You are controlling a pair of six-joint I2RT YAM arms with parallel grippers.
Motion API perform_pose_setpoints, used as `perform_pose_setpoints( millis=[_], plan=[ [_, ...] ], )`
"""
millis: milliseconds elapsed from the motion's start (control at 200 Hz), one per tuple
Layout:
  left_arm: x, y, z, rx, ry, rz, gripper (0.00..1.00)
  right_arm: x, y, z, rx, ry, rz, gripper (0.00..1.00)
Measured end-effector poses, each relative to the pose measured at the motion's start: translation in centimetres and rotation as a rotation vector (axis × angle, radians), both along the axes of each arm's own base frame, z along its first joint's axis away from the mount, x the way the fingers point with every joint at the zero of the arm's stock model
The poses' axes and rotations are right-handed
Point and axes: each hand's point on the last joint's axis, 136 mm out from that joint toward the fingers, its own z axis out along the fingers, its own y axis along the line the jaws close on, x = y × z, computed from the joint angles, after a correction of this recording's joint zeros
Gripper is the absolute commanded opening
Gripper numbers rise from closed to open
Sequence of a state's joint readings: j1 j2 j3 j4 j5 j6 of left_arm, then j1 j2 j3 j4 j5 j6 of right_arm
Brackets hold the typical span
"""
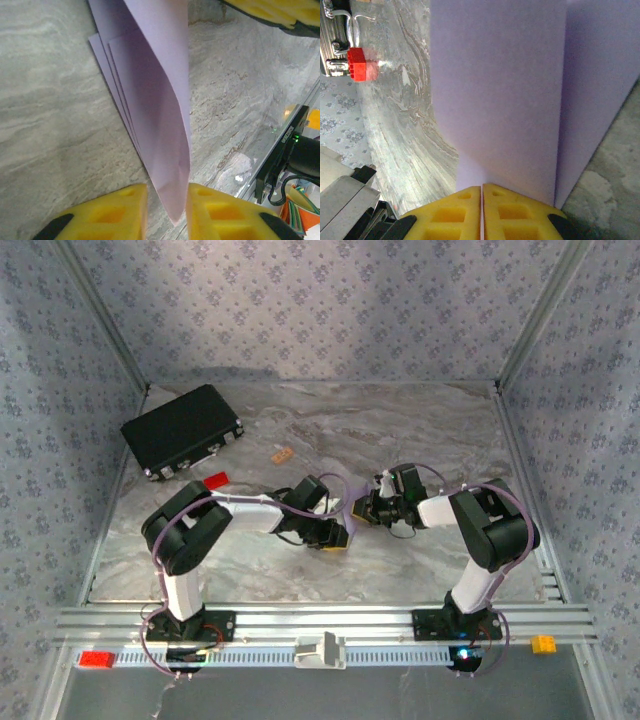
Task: Fold a paper plane with a square sheet of paper (pick it up from the middle)
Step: Fold the wing for the fifth time at the center of the table.
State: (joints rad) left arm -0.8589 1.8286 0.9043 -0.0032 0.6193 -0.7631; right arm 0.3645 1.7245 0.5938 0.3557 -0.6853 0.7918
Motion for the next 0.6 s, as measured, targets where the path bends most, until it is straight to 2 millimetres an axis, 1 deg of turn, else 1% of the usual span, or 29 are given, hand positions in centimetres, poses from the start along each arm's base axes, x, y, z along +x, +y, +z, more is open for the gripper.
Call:
perform_pose_setpoints(
  millis=[90, 235, 445, 600],
  plan=[
    [-0.03, -0.01, 0.0, 0.0, -0.002, -0.002, 0.16, 0.0, 0.0, 0.0, 0.0, 0.0, 0.0, 0.11],
    [-0.05, -0.01, -0.02, 0.001, 0.0, -0.001, 0.12, -0.01, 0.0, -0.02, 0.0, 0.001, 0.0, 0.11],
    [-0.11, 0.04, -0.63, 0.014, 0.012, -0.002, 0.1, -0.01, 0.0, -0.03, 0.0, 0.001, 0.0, 0.11],
    [-0.22, -0.09, -0.69, 0.026, 0.015, -0.009, 0.08, -0.01, 0.0, -0.03, 0.0, 0.001, 0.0, 0.11]
  ],
)
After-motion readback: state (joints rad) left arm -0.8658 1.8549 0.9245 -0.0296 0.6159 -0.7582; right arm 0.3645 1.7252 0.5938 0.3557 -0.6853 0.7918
